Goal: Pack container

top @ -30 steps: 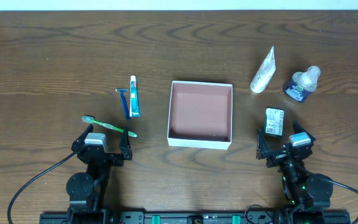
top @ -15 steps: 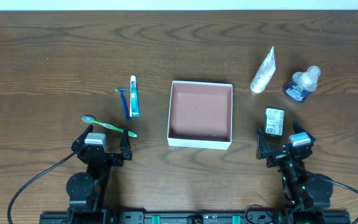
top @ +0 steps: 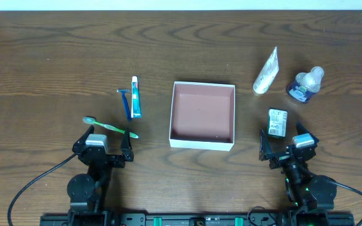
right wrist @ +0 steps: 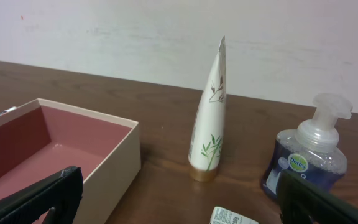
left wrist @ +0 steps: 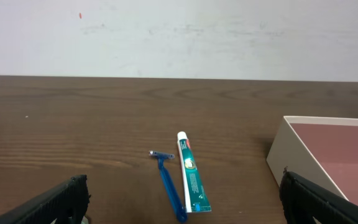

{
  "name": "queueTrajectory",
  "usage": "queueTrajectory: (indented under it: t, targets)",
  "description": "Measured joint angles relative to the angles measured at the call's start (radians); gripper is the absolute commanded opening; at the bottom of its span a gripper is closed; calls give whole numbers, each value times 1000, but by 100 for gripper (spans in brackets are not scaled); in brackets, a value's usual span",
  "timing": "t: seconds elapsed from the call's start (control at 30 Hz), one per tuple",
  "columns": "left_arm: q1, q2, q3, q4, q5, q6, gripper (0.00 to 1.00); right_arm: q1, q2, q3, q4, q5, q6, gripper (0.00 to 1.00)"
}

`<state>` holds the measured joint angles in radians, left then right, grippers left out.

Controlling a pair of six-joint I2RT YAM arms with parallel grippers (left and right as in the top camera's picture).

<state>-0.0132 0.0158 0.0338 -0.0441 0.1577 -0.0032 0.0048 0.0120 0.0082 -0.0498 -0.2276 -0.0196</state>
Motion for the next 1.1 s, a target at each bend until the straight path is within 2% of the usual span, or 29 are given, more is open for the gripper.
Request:
queueTrajectory:
  t: [0.13,0.33,0.43,0.53,0.67,0.9,1.1]
  targets:
    - [0,0,0,0,0,0,98,0,0,0,13,-7,5,99]
    - [0,0,0,0,0,0,98,0,-1,0,244,-175,117,99]
    - [0,0,0,0,0,0,98,0,0,17,247,-227,162,99]
    - [0,1,0,0,0,0,98,0,27,92,150,-252,177,99]
    - [0,2,0,0,0,0,98,0,168,302,-17,-277,150,99]
    - [0,2,0,0,0,0,98,0,618,809,-326,-309,37,99]
    - [0,2,0,0,0,0,98,0,973,1144,-539,-327,-12,99]
